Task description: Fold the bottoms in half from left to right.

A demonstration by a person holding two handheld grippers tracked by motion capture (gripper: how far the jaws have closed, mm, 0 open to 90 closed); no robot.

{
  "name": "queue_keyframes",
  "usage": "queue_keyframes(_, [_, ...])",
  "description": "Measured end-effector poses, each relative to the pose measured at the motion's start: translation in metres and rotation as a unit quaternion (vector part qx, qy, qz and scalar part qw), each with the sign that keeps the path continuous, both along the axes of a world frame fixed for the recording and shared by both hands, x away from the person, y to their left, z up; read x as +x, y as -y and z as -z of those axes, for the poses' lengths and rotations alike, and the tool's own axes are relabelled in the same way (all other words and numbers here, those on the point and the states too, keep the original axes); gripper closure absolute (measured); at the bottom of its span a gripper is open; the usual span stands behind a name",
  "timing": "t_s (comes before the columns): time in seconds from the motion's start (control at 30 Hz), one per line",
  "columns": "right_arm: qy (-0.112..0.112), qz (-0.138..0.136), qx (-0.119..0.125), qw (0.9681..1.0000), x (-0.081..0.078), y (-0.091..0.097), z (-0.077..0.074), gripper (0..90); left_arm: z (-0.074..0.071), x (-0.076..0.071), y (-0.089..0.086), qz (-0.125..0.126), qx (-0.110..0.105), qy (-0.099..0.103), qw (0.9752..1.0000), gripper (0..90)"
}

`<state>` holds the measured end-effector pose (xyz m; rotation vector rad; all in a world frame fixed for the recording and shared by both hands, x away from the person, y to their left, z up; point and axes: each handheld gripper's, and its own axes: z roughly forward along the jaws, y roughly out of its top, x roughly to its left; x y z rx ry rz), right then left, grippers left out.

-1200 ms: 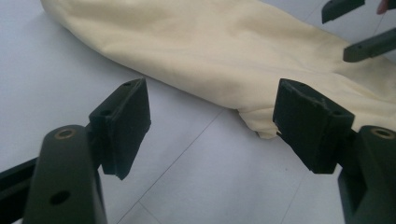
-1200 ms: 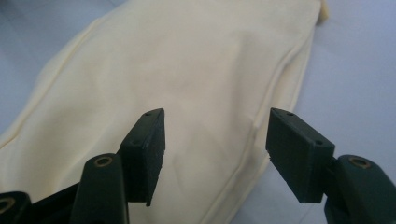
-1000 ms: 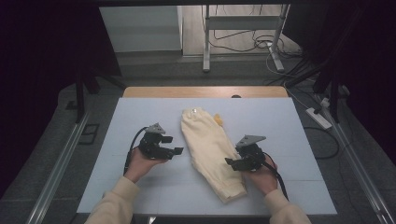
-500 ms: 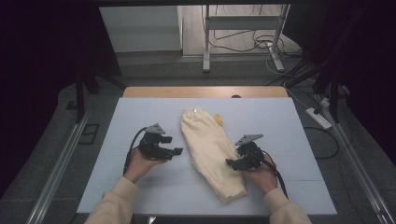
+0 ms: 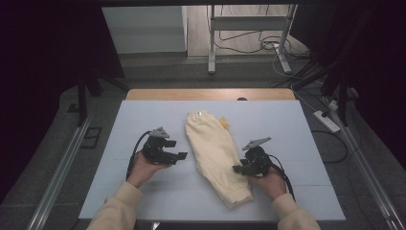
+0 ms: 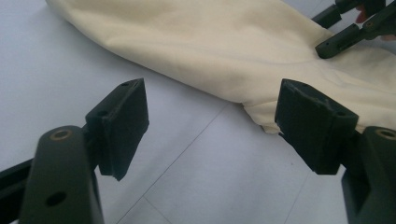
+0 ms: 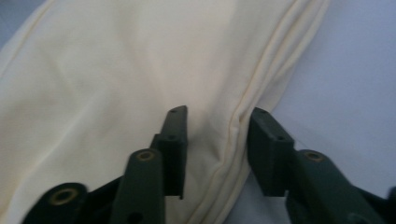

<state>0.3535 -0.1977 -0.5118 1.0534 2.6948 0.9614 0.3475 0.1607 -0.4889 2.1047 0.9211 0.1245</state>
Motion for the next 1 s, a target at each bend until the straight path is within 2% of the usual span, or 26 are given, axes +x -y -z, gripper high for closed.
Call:
queue_keyframes(0.13, [0.004, -0.009, -0.004, 0.9999, -0.005, -0.003, -0.002, 75.6, 0.0, 0.0, 0.0, 0.0, -0.001, 0.001, 1.0, 25.5])
queue_keyframes(0.27, [0.002, -0.011, -0.003, 0.9999, -0.008, -0.002, -0.003, 80.0, 0.0, 0.0, -0.001, 0.0, 0.0, 0.0, 1.0, 25.5])
queue_keyframes(0.4, [-0.01, -0.004, 0.011, 0.9999, -0.01, 0.0, -0.002, 80.8, 0.0, 0.0, 0.0, 0.0, 0.0, 0.001, 1.0, 25.5])
queue_keyframes(0.57, [-0.006, -0.017, 0.003, 0.9998, -0.017, -0.005, -0.003, 80.9, 0.0, 0.0, 0.0, 0.0, 0.0, 0.001, 1.0, 25.5])
queue_keyframes(0.8, [-0.011, -0.033, 0.006, 0.9994, -0.023, -0.012, -0.003, 80.9, 0.0, 0.0, 0.0, 0.0, 0.001, 0.002, 1.0, 25.6])
queue_keyframes(1.0, [-0.024, -0.045, 0.026, 0.9984, -0.03, -0.019, -0.002, 80.9, 0.0, 0.0, 0.001, 0.002, 0.001, 0.001, 1.0, 25.6])
